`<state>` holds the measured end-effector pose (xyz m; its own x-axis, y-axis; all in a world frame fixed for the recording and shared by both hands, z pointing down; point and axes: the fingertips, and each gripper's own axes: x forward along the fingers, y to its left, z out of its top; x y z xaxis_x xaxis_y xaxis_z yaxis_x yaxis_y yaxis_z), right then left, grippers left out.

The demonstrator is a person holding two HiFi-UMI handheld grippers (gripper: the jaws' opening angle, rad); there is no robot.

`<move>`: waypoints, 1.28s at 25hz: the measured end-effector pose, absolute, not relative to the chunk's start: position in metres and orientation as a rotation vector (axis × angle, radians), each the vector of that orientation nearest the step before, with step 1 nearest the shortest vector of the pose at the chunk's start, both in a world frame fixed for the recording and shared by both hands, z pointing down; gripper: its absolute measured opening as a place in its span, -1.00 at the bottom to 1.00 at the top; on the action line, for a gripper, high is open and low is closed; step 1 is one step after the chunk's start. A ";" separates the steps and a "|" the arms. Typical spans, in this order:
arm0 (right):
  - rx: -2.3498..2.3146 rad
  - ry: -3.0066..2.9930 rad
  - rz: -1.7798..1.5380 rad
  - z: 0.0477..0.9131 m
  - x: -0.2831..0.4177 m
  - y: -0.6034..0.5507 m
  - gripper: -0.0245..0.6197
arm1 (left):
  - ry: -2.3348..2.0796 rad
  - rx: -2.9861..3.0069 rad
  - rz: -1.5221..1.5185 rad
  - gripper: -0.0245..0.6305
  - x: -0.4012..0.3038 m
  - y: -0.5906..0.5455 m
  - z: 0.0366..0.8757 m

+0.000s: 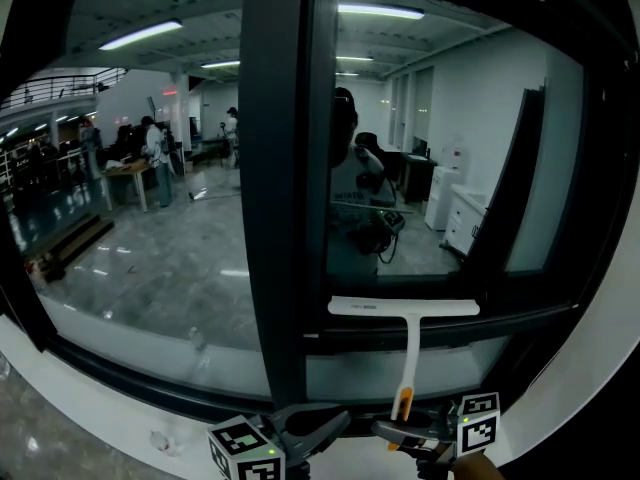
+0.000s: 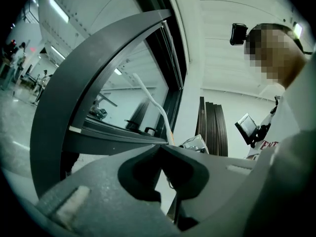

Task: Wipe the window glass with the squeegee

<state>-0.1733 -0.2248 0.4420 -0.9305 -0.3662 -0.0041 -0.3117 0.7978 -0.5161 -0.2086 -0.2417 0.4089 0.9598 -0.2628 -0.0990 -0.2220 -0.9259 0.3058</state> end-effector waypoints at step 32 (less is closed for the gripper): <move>-0.444 2.879 -0.777 0.445 -0.110 0.170 -0.85 | -0.399 2.803 -0.213 -0.93 -0.146 0.149 0.417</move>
<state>-0.1103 0.1704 0.4454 -0.9488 -0.3125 -0.0453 -0.2473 0.8246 -0.5088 -0.1455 0.1494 0.4174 0.9503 -0.2938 -0.1026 -0.2492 -0.9159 0.3147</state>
